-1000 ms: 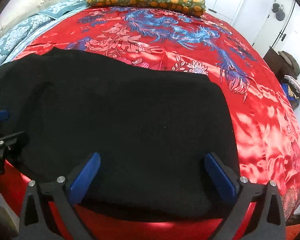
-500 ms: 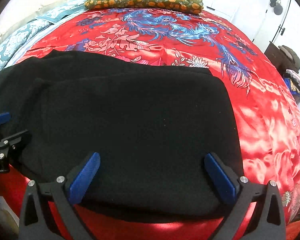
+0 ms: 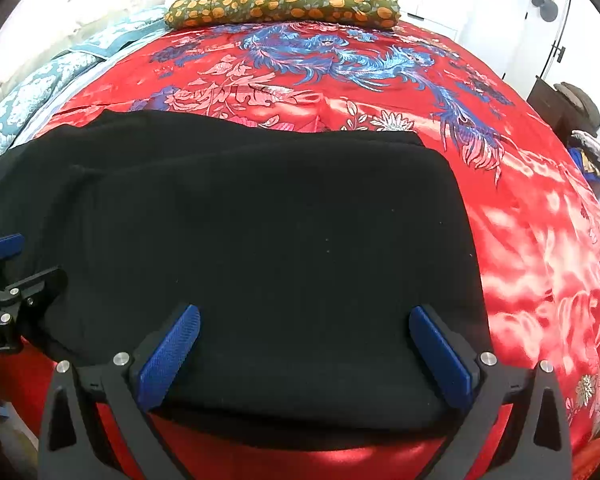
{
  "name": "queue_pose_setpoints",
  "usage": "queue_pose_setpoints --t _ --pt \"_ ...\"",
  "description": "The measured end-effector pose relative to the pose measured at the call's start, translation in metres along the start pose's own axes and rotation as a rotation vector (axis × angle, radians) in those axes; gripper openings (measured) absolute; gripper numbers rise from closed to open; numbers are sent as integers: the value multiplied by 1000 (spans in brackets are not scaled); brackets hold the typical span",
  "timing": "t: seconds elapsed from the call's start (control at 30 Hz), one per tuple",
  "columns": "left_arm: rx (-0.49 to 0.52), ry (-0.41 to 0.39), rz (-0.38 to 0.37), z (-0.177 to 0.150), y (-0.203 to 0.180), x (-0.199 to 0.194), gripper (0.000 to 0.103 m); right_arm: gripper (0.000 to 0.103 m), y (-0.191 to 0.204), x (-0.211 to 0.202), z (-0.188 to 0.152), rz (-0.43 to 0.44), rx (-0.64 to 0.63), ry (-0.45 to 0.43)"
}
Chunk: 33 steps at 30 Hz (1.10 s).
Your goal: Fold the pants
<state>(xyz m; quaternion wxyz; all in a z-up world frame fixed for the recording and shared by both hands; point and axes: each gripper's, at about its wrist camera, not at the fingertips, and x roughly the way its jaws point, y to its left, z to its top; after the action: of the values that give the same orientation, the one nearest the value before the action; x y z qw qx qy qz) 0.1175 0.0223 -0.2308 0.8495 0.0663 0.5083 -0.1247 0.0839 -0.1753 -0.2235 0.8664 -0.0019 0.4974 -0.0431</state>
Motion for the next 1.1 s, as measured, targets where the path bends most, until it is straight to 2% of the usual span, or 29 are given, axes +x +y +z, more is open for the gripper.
queue_pose_setpoints --t 0.23,0.37,0.6,0.73,0.87,1.1 --pt "4 19 33 2 -4 0 103 103 1 -1 -2 1 -8 -16" --pt "15 3 93 0 -12 -3 103 103 1 -1 -2 -2 -9 -27" --pt "125 -44 231 0 -33 -12 103 103 2 0 -2 -6 -13 -38" --pt "131 -57 258 2 -34 -17 103 103 2 0 -2 -5 -14 -38" --pt "130 -89 308 7 -34 -25 103 103 2 0 -2 -6 -12 -38" --pt "126 -213 442 26 -32 -70 103 103 2 0 -2 -7 -12 -38"
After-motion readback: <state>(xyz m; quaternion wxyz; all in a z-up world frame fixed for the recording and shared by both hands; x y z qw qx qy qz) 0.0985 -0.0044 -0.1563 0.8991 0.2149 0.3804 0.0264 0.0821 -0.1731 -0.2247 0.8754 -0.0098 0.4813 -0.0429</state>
